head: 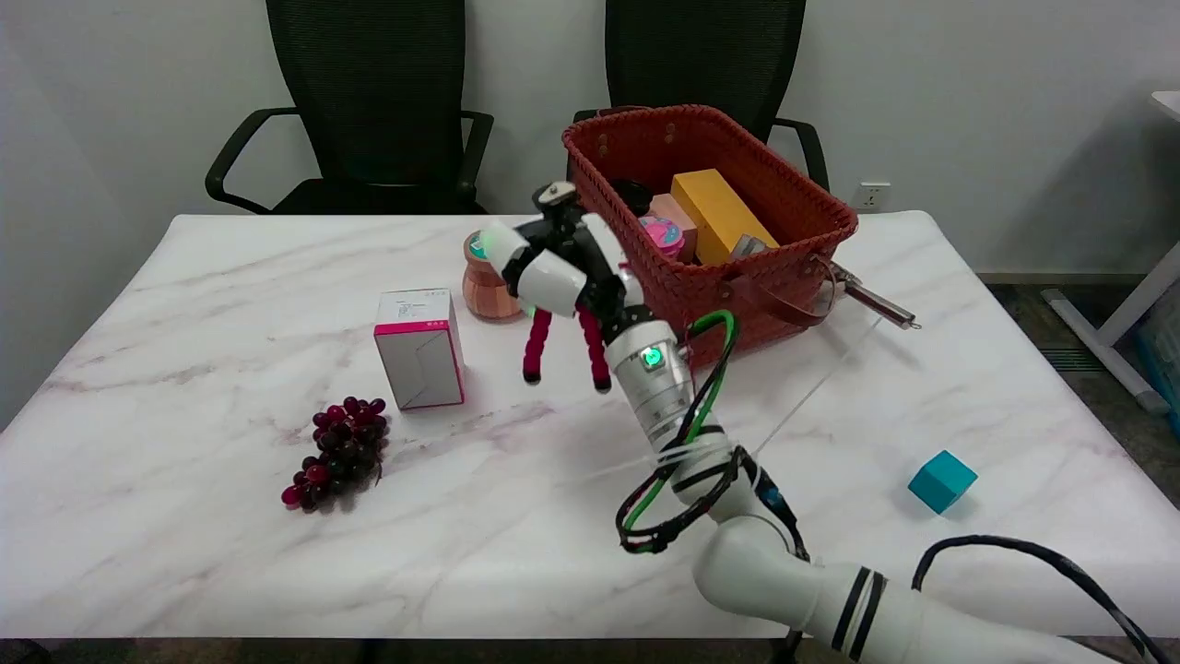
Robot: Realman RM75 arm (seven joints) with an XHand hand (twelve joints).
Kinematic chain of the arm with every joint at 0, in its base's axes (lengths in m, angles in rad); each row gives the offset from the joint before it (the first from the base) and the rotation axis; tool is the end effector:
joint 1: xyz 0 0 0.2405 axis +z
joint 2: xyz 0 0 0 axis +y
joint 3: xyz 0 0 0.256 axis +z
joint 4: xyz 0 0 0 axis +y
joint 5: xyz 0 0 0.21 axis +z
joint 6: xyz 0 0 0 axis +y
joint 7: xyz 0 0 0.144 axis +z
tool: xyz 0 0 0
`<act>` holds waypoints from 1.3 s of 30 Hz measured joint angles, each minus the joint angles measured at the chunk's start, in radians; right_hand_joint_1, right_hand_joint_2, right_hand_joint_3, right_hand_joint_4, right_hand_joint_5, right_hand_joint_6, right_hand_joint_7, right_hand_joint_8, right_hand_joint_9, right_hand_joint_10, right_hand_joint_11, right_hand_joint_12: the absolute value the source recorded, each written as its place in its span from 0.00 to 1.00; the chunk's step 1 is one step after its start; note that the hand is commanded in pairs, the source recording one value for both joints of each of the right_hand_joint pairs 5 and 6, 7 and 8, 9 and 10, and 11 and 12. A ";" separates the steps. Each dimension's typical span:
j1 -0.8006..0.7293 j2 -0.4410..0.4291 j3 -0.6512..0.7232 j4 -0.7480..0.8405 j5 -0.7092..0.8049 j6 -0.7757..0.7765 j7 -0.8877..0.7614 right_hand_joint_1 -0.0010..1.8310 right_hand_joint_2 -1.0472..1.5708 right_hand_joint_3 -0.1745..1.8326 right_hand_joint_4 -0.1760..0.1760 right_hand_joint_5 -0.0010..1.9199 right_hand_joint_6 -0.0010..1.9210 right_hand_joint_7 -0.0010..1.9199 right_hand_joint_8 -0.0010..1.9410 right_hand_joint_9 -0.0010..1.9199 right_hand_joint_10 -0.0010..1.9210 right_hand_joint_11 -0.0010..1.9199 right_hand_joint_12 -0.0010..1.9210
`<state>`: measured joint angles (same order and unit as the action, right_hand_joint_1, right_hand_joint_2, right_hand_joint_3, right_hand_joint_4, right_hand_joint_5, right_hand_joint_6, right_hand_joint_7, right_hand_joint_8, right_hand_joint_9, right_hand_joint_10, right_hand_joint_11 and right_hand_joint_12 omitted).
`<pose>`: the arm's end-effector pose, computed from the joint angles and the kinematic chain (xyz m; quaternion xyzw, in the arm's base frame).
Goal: Place the flexible tripod into the brown storage basket.
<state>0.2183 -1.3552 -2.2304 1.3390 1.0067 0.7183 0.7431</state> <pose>-0.2291 -0.3614 0.1697 0.6197 -0.4037 0.5474 0.3916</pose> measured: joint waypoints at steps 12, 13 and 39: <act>0.081 0.034 0.085 0.023 -0.002 0.004 -0.005 0.49 0.86 0.44 0.50 0.84 0.84 0.98 0.96 0.95 0.95 0.95 0.95; 0.088 0.037 0.093 0.024 -0.001 0.004 -0.005 0.49 0.86 0.44 0.50 0.84 0.84 0.97 0.96 0.95 0.95 0.95 0.95; 0.421 0.129 0.252 -0.289 0.003 -0.182 -0.091 0.50 0.83 0.46 0.50 0.75 0.75 0.85 0.84 0.84 0.83 0.84 0.84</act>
<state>0.6389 -1.2262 -1.9785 1.0505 1.0092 0.5364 0.6521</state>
